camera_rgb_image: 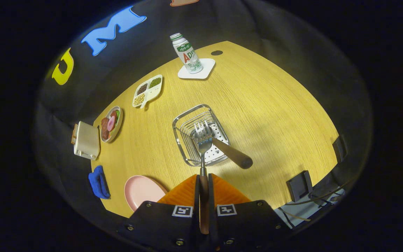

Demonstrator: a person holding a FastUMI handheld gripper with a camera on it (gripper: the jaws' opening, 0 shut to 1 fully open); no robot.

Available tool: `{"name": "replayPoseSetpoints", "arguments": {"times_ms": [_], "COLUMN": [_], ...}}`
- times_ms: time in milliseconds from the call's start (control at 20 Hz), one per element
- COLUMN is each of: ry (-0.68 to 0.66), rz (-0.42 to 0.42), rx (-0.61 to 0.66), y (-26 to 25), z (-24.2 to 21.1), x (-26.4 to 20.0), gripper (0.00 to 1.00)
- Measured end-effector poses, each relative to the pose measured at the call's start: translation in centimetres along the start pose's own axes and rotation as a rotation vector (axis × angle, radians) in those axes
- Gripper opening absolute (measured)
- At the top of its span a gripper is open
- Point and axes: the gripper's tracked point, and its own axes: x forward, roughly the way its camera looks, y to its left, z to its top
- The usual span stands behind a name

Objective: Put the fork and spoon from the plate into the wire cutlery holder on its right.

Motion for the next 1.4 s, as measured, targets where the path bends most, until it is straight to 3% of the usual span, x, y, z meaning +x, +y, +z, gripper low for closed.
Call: {"name": "replayPoseSetpoints", "arguments": {"times_ms": [250,300,400,450,550,1400], "ry": [-0.026,-0.036,-0.053,-0.065,-0.078,-0.187], "rz": [0.021,0.025,0.025,0.049,0.051,0.139], "rx": [0.012,0.016,0.021,0.027,0.021,-0.049], "y": [0.4,0.4,0.3,0.7,0.7,3.4], "z": [0.6,1.0,1.1,1.4,1.7,3.6], "x": [-0.4,-0.5,-0.8,-1.0,-1.3,-3.3], "gripper": [0.18,0.32,0.46,0.47,0.72,0.72]}}
